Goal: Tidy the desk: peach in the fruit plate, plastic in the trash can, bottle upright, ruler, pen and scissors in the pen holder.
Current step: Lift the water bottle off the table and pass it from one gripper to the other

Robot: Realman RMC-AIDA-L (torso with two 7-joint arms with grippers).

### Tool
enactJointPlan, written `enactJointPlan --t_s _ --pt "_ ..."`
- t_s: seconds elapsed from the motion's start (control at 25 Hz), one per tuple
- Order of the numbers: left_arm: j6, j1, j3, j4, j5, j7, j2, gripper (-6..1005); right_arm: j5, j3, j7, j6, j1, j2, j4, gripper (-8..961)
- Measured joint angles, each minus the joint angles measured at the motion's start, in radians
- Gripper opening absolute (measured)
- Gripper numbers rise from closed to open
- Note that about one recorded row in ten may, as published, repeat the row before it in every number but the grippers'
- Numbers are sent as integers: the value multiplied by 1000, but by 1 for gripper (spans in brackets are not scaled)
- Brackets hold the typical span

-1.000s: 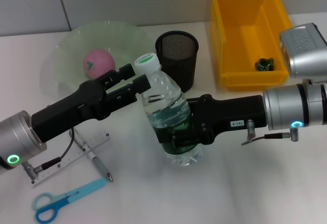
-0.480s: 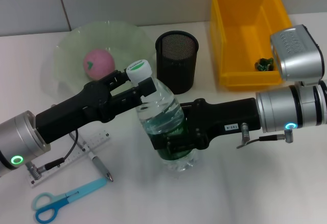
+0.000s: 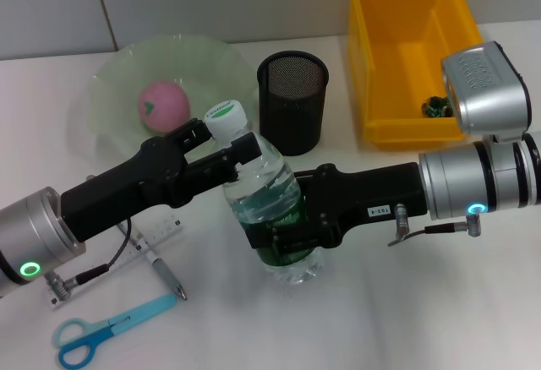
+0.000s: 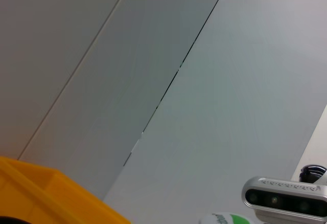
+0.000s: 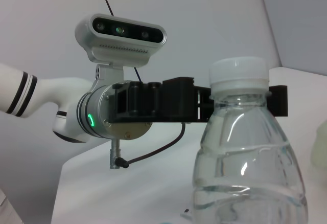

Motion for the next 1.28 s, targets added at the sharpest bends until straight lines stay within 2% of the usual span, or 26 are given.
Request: enactJointPlan --t_s 0.84,1.04,1.28 --pt "-3 -11 0 -18 -3 18 0 840 0 0 -12 0 12 0 22 733" --pt "-4 -11 0 -18 -4 18 0 662 0 0 -13 -1 12 0 22 734" --pt "-5 -11 0 -19 -8 23 0 613 0 0 -13 -1 12 0 22 734"
